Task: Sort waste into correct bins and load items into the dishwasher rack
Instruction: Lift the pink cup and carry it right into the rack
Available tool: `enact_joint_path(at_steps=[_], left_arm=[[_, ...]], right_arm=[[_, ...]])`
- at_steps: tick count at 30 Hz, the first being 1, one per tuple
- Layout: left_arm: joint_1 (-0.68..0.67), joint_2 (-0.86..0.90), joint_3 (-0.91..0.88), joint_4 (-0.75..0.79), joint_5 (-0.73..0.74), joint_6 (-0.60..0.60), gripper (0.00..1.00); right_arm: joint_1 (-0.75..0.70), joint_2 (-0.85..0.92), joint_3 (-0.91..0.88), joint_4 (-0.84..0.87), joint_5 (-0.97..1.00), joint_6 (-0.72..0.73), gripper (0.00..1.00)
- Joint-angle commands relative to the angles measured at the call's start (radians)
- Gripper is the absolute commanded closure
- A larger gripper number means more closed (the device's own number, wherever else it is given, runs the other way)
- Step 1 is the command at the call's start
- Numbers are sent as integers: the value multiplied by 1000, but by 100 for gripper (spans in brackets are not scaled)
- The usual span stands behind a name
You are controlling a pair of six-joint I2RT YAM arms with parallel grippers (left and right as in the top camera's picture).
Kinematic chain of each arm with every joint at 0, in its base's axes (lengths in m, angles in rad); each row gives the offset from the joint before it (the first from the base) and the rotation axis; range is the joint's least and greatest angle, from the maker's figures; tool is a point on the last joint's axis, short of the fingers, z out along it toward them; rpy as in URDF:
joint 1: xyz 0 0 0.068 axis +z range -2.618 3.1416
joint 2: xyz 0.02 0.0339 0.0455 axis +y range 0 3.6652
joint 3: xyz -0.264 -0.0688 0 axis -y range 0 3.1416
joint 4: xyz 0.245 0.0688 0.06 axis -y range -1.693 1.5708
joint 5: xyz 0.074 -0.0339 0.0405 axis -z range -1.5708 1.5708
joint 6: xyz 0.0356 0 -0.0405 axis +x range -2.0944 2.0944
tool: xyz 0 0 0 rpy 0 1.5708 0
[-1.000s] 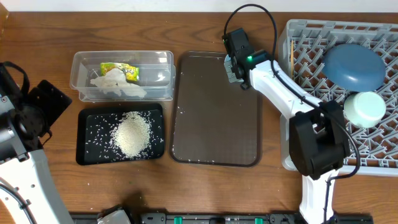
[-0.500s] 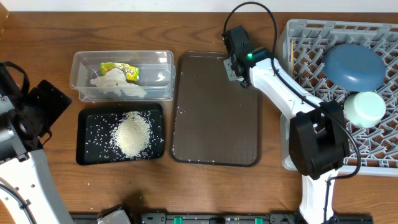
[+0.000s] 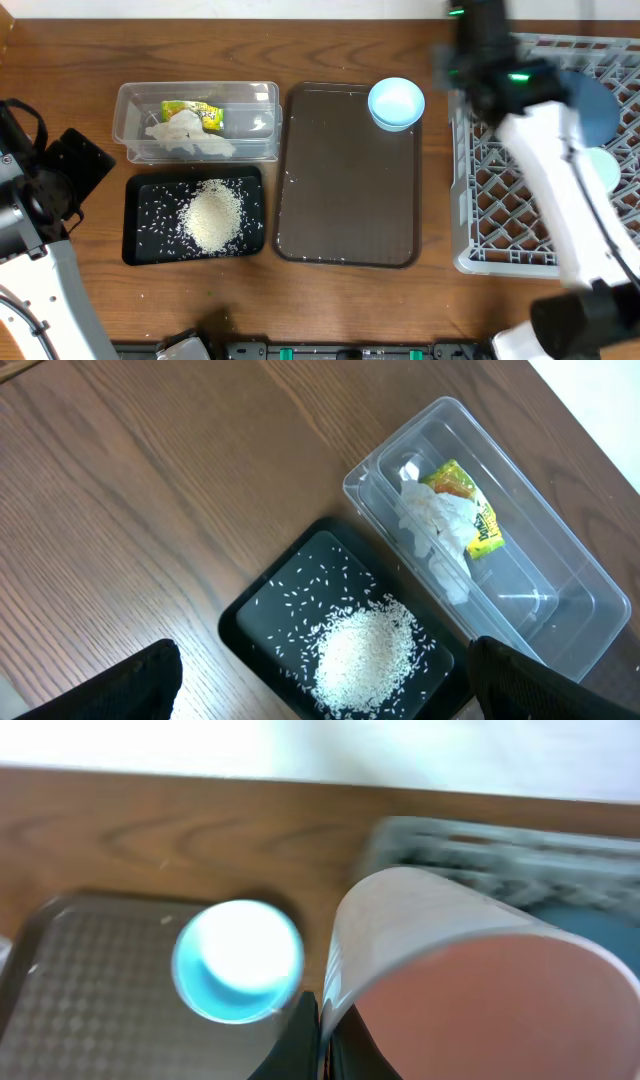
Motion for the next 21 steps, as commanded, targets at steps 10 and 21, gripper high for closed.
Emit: enact_joint_path(at_steps=[10, 21], left_arm=[[5, 4, 6, 0, -9, 3, 7], [5, 4, 6, -1, -9, 3, 7]], right_arm=[[-457, -63, -25, -198, -384, 80, 99], [-699, -64, -68, -271, -1186, -132, 99]])
